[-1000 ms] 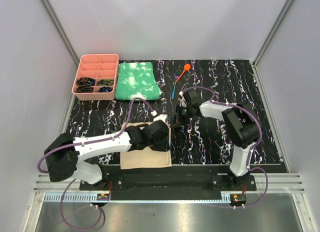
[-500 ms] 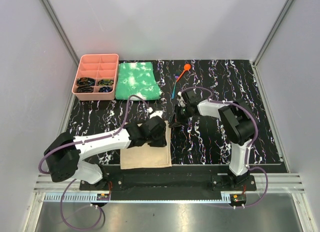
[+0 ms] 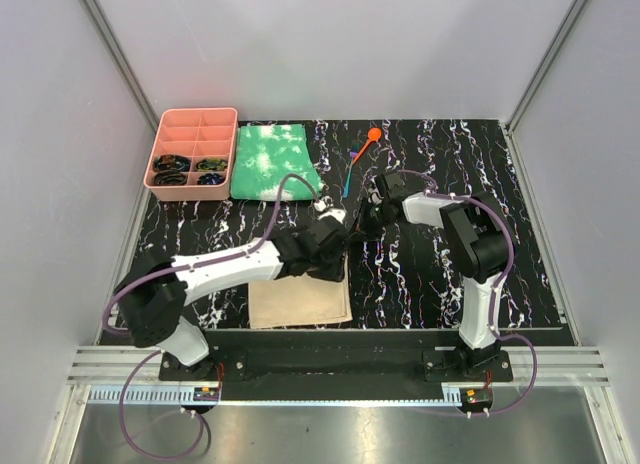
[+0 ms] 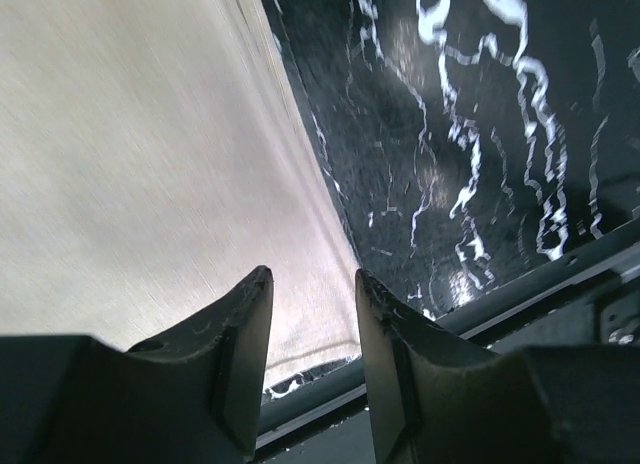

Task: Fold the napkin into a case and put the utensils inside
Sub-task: Pick up the lower triangle-folded napkin from the center of the board.

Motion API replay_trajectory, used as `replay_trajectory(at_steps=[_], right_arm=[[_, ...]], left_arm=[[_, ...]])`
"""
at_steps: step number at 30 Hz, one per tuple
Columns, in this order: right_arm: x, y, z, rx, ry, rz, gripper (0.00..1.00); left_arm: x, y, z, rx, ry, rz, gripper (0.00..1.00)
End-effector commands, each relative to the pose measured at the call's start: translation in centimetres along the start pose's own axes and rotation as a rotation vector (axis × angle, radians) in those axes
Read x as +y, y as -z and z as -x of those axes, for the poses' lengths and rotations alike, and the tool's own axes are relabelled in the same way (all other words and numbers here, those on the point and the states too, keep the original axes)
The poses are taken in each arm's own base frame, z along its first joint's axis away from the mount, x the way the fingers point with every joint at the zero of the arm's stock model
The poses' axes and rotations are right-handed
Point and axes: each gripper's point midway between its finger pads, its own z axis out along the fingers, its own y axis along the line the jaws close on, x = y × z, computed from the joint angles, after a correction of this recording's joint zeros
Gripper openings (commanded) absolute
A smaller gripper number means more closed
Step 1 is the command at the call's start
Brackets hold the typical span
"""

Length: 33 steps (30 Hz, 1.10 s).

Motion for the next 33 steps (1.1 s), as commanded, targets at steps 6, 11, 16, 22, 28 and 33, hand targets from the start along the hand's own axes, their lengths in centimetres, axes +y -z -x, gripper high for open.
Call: replay_trajectory(at_steps=[6,11,16,22,28,33], right_arm=[[-1.2,-0.4,1.0,-0.048,-0.036,-0.017,0.00],[-0.9,-0.3,1.1,-0.052,-0.028,-0.006,0.00],[-0.4,0.2,1.4,-0.063,-0.018,0.004,0.00],[-0.2,0.1,1.4,-0.056,-0.013,0.012,0.00],[-0.1,0.1,1.4,-0.053,-0.009,0.016,0.00],[-0.3,-0.2,1.3,-0.042,-0.013,0.018,0.00]], left_arm=[[-3.9,-0.9,-1.7,-0.021,-0.131,0.065,0.37],[-3.7,-1.1,-3.5,0.002,-0.133,0.134,0.36],[-3.9,-2.1,-4.9,0.041,-0.145,0.163,0.42],[-4.3,-2.7,-5.4,0.065,-0.141,0.166,0.41],[-4.5,-3.0,-6.3,0.107,-0.135,0.157,0.35],[-5.0,-3.2,-6.7,0.129,-0.132,0.141,0.39]])
